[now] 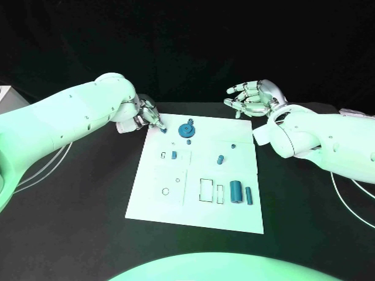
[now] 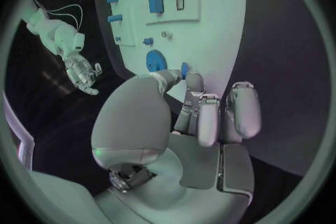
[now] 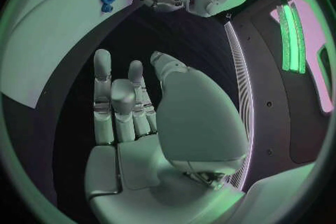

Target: Assemble the parts on the task board

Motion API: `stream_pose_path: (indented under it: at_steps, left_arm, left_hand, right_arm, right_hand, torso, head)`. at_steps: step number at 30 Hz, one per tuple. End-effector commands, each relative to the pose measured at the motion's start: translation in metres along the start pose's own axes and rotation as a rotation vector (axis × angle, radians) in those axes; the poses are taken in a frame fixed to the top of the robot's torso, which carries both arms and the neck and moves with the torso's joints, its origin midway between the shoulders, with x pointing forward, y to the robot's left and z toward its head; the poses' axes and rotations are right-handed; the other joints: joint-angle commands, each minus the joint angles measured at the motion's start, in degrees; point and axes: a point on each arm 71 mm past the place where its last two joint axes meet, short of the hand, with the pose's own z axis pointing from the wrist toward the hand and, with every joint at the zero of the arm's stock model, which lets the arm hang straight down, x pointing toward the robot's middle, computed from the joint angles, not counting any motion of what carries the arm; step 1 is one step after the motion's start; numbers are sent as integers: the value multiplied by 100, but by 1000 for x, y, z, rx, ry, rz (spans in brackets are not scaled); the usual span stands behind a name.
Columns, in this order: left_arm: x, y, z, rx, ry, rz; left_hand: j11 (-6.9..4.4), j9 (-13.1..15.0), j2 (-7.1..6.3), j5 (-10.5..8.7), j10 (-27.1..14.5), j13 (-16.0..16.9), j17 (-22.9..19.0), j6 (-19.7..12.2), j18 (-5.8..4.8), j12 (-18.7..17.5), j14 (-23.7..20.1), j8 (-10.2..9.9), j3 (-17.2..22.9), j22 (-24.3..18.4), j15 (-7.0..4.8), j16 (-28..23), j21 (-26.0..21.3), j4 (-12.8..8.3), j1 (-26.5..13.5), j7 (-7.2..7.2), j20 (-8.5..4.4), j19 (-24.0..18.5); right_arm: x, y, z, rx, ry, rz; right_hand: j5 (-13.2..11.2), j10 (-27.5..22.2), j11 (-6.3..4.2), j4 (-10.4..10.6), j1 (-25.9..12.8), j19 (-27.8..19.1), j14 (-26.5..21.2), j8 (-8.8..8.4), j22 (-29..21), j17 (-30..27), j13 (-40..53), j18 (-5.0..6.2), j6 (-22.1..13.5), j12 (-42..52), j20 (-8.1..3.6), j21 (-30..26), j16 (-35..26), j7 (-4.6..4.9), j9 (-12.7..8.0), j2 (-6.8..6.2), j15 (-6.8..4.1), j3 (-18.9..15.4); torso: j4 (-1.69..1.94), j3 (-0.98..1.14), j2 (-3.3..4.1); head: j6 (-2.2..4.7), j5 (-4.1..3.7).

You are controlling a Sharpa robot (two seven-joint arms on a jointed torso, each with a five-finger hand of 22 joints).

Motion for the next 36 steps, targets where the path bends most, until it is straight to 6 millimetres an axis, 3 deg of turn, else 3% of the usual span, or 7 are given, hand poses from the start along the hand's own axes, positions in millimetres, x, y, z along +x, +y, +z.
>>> stream_pose_path:
  at_steps: [1, 4, 7, 9, 14, 22, 36]
  left_arm:
    - [1, -3, -1, 32, -4, -51]
    - [2, -2, -3, 37, -6, -66]
    - [4, -1, -6, 44, -7, -83]
    - [7, -1, -9, 52, -6, -90]
    - [15, 2, -18, 72, -15, -94]
    - [31, 7, -33, 96, -58, -74]
    - [57, 19, -46, 90, -165, -10]
  left_hand:
    - [-5, 537, -73, 55, 91, 133, 992, 0, -29, 101, 436, 219, 1017, 28, -57, 36, 38, -897, -227, -36, -50, 17]
    - [-32, 597, -154, 143, 219, 323, 1043, 35, -42, 241, 457, 326, 1342, 84, -82, 63, 68, -1112, -484, -59, -70, 56]
    - [-76, 630, -270, 516, 405, 541, 1154, 135, -64, 395, 497, 427, 1626, 191, -123, 118, 125, -1314, -749, -109, -107, 134]
    - [-111, 639, -341, 966, 534, 694, 1223, 213, -77, 490, 519, 479, 1715, 253, -151, 152, 160, -1437, -924, -140, -138, 178]
    - [-156, 624, -359, 1379, 713, 930, 1291, 318, -98, 620, 540, 523, 1761, 352, -189, 186, 214, -1597, -1125, -189, -176, 244]
    - [-190, 603, -374, 1609, 846, 1114, 1340, 399, -121, 717, 555, 553, 1791, 456, -217, 210, 268, -1701, -1243, -224, -204, 312]
    - [-219, 582, -409, 1714, 981, 1326, 1382, 480, -139, 832, 567, 576, 1813, 536, -239, 231, 309, -1771, -1308, -257, -224, 366]
  right_arm:
    - [1, 1, 0, -11, 16, -3]
    - [1, 1, 0, -10, 16, -3]
    - [1, 0, 0, -9, 15, -4]
    - [0, 0, 0, -7, 15, -4]
    - [-1, -1, 0, -5, 13, -5]
    - [-3, -3, -1, 0, 10, -7]
    - [-6, -6, -4, 6, 7, -8]
  right_hand:
    - [38, 30, -25, 0, -38, 47, -28, 37, -9, 6, -7, 114, -45, -24, -8, -38, -17, -1, 8, 33, -11, -27]
    - [38, 30, -25, 0, -38, 47, -28, 37, -9, 6, -7, 114, -45, -24, -8, -38, -17, -1, 8, 33, -11, -27]
    - [38, 30, -25, 0, -38, 47, -28, 37, -9, 6, -7, 114, -45, -24, -8, -38, -17, -1, 8, 33, -11, -27]
    - [38, 30, -25, 0, -38, 47, -28, 37, -9, 6, -7, 114, -45, -24, -8, -38, -17, -1, 8, 33, -11, -27]
    - [38, 30, -25, 0, -38, 47, -28, 37, -9, 6, -7, 114, -45, -24, -8, -38, -17, -1, 8, 33, -11, -27]
    - [38, 34, -26, 1, -42, 51, -26, 40, -13, 5, -17, 114, -45, -24, -9, -41, -21, -1, 9, 32, -12, -30]
    - [38, 34, -26, 1, -42, 51, -26, 40, -13, 5, -17, 114, -45, -24, -9, -41, -21, -1, 9, 32, -12, -30]
  torso:
    - [4, 1, -10]
    - [5, 0, -13]
    - [6, 1, -20]
    - [17, 2, -33]
    - [26, 10, -63]
    - [37, 12, -87]
    - [54, 15, -126]
  head:
    - [5, 10]
    - [4, 11]
    - [8, 15]
    - [1, 12]
    - [-28, 17]
    - [-60, 25]
    - [-112, 63]
